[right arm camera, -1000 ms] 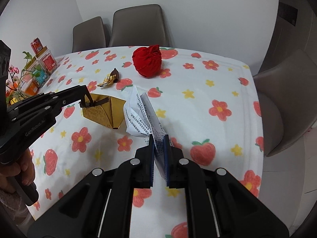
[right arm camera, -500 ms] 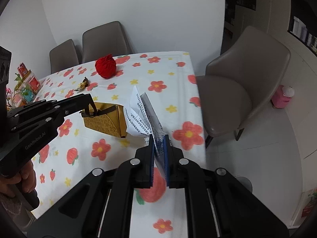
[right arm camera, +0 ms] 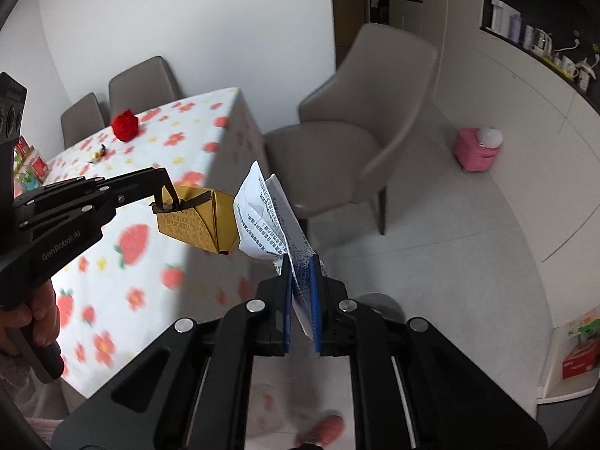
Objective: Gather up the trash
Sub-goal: 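Carry the gold box and white receipt over to the metal bin, then open both tools above the bin to drop the box and receipt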
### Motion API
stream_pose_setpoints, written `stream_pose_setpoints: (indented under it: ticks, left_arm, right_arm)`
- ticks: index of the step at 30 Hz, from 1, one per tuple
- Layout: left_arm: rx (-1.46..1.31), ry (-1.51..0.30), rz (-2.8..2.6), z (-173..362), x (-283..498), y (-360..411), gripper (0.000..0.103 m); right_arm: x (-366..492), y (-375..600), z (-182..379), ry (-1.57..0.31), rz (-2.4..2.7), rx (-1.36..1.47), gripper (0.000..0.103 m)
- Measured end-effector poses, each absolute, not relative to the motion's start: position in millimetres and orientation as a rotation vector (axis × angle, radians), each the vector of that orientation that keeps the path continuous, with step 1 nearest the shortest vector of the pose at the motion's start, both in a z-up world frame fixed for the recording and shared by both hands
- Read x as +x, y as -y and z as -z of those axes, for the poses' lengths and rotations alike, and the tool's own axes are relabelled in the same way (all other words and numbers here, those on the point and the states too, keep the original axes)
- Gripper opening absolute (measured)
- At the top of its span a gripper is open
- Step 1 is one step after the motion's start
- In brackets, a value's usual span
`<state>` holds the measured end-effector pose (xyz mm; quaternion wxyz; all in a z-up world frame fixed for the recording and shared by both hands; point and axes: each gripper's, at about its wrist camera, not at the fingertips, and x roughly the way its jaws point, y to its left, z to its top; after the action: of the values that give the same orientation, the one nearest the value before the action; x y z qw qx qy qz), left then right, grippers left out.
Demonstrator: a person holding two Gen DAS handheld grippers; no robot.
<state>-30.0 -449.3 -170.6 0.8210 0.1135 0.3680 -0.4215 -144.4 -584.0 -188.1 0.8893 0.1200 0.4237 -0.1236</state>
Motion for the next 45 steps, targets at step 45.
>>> stream_pose_setpoints:
  ticks: [45]
  left_arm:
    - [0.334,-0.992,0.946,474,-83,653,0.037]
  right_arm:
    - [-195,749,485,-0.987,0.427,0.472,0.008]
